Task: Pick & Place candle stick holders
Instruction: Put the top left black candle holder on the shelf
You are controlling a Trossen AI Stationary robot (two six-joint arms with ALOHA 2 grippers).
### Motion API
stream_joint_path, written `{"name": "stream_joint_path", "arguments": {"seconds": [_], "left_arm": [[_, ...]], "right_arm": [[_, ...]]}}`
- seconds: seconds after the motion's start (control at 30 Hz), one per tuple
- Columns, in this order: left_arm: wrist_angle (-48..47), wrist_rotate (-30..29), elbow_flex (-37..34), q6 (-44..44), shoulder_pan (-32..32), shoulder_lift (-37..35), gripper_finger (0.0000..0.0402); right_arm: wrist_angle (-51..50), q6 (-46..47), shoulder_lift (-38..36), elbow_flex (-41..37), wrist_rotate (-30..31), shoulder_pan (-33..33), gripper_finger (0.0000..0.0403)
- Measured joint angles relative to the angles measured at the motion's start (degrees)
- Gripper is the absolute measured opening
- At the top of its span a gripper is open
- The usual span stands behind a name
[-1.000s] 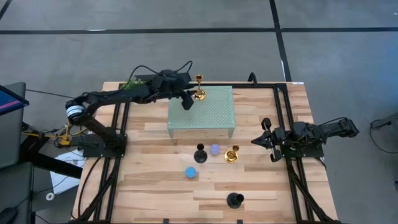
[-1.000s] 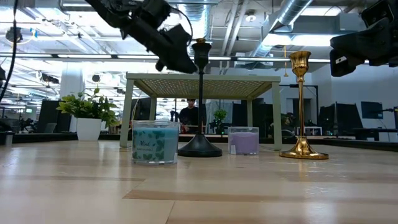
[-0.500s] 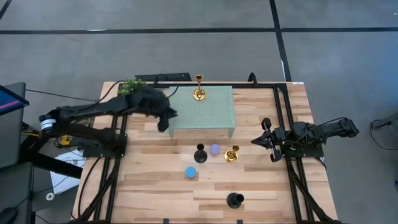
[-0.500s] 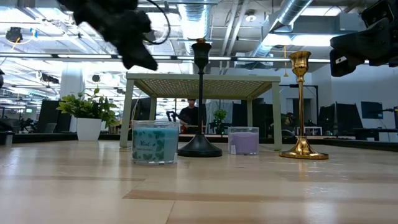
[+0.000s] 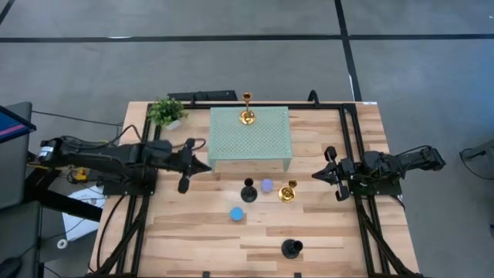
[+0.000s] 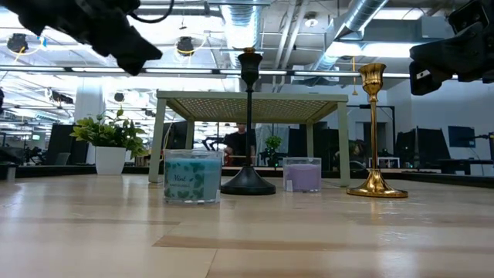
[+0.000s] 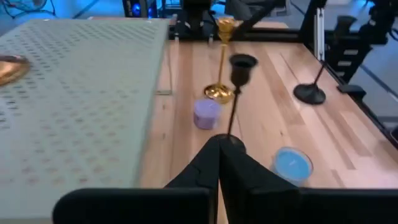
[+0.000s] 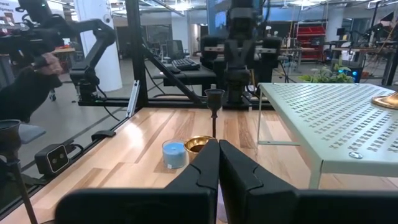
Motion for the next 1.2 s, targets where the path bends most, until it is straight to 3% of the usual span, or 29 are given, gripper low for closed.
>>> {"name": "stream_joint_path", "arguments": {"seconds": [0.27, 0.43, 0.67, 0.77, 0.9, 1.2], "left_arm": [[10.1, -12.5, -4.9, 0.0, -14.0, 3.5, 0.0004], [21.3, -14.2, -7.7, 3.1, -19.6, 9.4, 0.0005], [25.8, -21.7, -7.7, 2.6, -20.9, 19.7, 0.0005], [32.4, -24.0, -7.7, 2.6, -20.8, 24.1, 0.0004], [41.0, -24.2, -7.7, 3.1, -20.8, 29.3, 0.0005], [47.3, -25.6, -7.7, -1.5, -20.8, 39.6, 0.0005]], "right_arm": [[0.4, 0.0, 0.0, 0.0, 2.7, 0.0, 0.0], [0.4, 0.0, 0.0, 0.0, 3.0, 0.0, 0.0], [0.5, 0.0, 0.0, 0.0, 3.0, 0.0, 0.0], [0.5, 0.0, 0.0, 0.0, 3.0, 0.0, 0.0], [0.5, 0.0, 0.0, 0.0, 3.0, 0.0, 0.0], [0.5, 0.0, 0.0, 0.0, 3.0, 0.0, 0.0]]}}
